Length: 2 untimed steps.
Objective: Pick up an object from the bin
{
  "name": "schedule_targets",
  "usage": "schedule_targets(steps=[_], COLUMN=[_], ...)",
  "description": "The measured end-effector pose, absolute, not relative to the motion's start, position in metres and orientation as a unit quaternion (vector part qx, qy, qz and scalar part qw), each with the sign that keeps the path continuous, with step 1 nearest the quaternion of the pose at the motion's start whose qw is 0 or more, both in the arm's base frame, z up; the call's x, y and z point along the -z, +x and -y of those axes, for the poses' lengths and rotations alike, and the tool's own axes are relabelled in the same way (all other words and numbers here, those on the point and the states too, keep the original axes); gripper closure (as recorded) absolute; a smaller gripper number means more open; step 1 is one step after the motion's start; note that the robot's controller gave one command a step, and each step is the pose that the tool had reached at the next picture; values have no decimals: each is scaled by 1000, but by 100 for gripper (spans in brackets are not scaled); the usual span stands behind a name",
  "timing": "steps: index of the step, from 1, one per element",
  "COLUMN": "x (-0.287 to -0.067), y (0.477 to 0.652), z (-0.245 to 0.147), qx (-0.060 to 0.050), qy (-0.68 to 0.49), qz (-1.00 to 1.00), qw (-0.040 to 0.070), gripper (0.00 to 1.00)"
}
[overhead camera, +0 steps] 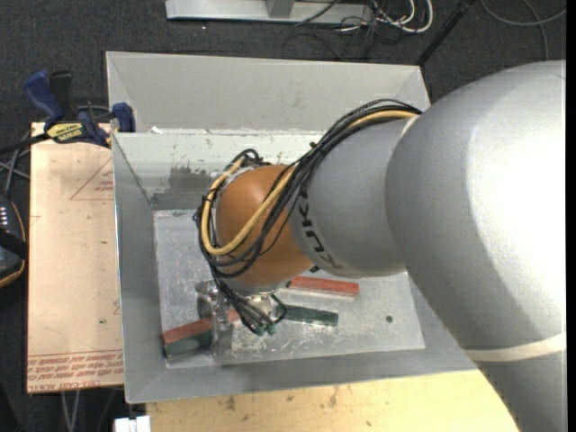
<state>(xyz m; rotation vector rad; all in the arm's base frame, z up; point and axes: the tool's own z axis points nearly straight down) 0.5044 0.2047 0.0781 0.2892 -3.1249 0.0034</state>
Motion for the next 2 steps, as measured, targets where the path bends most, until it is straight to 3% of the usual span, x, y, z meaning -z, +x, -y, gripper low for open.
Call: schedule_targets(steps=[1, 2], x=[-78, -230], y=[504, 515], z=[-205, -175], qx=[-1, 1], qy=[92, 115], qz=[996, 993], qw=[2, -2], gripper=[100, 100])
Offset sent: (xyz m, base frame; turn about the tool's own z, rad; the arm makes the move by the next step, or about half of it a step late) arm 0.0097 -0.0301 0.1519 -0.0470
